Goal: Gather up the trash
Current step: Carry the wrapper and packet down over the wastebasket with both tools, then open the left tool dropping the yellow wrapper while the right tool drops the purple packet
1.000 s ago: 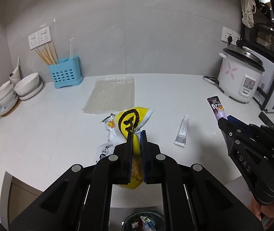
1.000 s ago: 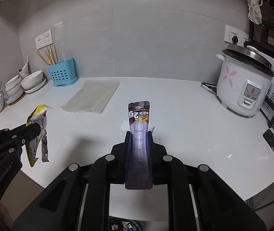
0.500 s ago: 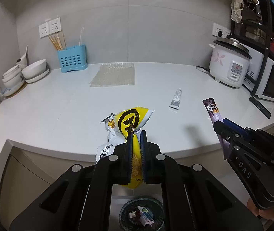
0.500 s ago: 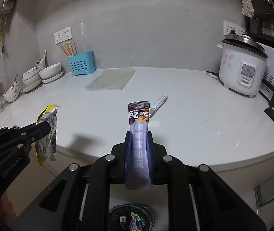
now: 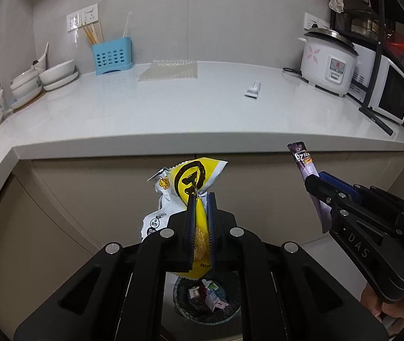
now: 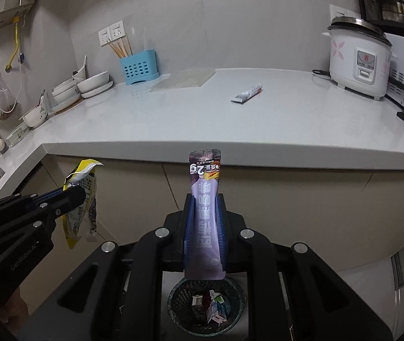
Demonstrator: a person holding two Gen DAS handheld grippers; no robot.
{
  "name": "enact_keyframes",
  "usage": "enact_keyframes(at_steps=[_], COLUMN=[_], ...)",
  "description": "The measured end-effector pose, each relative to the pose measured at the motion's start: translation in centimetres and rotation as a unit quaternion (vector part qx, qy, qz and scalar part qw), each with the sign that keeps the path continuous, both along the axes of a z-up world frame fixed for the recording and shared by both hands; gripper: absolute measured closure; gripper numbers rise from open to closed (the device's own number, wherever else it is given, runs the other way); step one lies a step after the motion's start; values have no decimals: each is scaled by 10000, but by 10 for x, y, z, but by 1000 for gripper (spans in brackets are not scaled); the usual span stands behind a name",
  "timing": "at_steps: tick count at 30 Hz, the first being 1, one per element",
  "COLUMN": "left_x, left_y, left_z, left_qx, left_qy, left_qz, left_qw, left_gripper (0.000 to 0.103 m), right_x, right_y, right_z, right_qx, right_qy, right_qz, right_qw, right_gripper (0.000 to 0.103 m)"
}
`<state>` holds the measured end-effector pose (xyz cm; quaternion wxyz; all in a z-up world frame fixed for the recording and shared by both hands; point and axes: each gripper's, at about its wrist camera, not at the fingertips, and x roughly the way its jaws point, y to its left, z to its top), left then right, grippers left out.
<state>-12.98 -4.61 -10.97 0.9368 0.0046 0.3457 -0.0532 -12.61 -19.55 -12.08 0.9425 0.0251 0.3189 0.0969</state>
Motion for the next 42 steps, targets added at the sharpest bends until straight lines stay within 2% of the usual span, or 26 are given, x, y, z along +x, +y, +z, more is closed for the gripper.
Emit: enact_keyframes(at_steps=[6, 17, 20, 30, 33, 38, 42], left_x=[3, 40, 53, 89, 94, 98, 98], left_y=[2, 5, 4, 2, -3, -6, -12], left_z=[-68, -207, -241, -361, -394, -426, -446], left_qx=[149, -170, -86, -167, -179, -217, -279], left_qy=[446, 1440, 1658, 2456, 2750, 3061, 3302], left_qz=[12, -121, -66, -93, -110, -223, -400], left_qw=[9989, 9894, 9861, 9692, 9612, 9515, 9427], left_gripper=[96, 96, 96, 96, 96, 96, 91], right_x=[-8, 4, 11, 46, 61, 74, 90], right_y=[3, 5, 7, 12, 19, 18, 20], right_z=[-58, -187, -221, -318, -341, -369, -387], right_qx=[-26, -257, -303, -527, -546, -582, -594], right_qy=[411, 1315, 1576, 2411, 2668, 2983, 3213], right_qz=[52, 48, 51, 127, 123, 63, 23], right_qw=[9991, 9910, 9870, 9690, 9621, 9527, 9451], right_gripper=[89, 89, 89, 89, 89, 89, 89])
